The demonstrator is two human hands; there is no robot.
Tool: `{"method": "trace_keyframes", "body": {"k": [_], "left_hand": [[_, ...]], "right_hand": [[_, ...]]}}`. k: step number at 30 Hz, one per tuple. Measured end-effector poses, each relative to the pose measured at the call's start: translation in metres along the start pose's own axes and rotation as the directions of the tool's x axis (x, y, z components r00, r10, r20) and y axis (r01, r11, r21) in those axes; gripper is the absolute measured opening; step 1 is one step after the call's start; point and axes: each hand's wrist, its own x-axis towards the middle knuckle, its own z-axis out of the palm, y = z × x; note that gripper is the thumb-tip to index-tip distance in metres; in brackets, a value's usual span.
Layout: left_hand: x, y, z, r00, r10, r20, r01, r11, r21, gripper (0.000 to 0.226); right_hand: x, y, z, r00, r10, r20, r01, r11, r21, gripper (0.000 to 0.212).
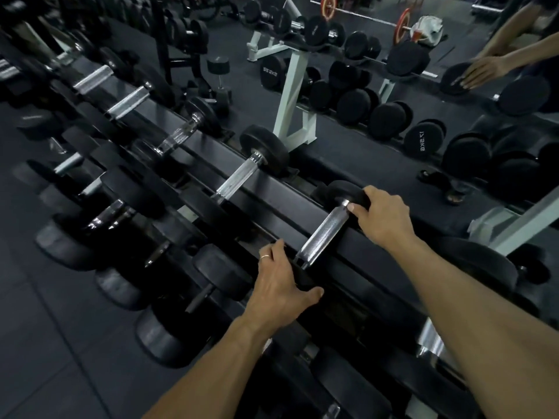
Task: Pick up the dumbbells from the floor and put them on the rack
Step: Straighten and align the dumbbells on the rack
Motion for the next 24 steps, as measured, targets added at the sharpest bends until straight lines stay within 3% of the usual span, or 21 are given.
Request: {"method": "trace_keyframes", "body": {"k": [8,12,15,17,20,24], "left_hand": [[-0.005,-0.001,0.006,0.996,0.012,-0.083,-0.015,0.999,-0.044,0.110],[-0.002,-0.003,0.004,0.998,0.024,-0.052,-0.024,1.000,0.006,0.118],[-0.005,0.000,0.001,0.999,0.018,-0.035,-0.016,0.999,0.052,0.122],[-0.011,0.003,-0.001,0.998,0.033,-0.045,-0.031,0.998,0.053,0.118],[-0.028,0.010,-0.001,0.990,0.100,-0.104,-0.097,0.995,0.028,0.106],[-0.051,0.030,0.011,0.962,0.198,-0.187,-0.197,0.980,0.023,0.093]], "right_hand": [[0.002,-0.003,-0.004,0.999,-0.019,0.050,0.021,0.999,-0.046,0.022],[0.000,-0.008,-0.005,0.996,0.041,0.082,-0.037,0.998,-0.048,0.021],[-0.011,-0.006,-0.009,0.983,0.105,0.151,-0.089,0.990,-0.114,0.050],[-0.022,0.001,-0.013,0.980,0.114,0.161,-0.079,0.975,-0.207,0.059],[-0.039,0.011,-0.022,0.988,0.061,0.144,-0.011,0.946,-0.324,0.044],[-0.060,0.020,-0.050,0.996,0.003,0.085,0.029,0.927,-0.374,0.051]]}}
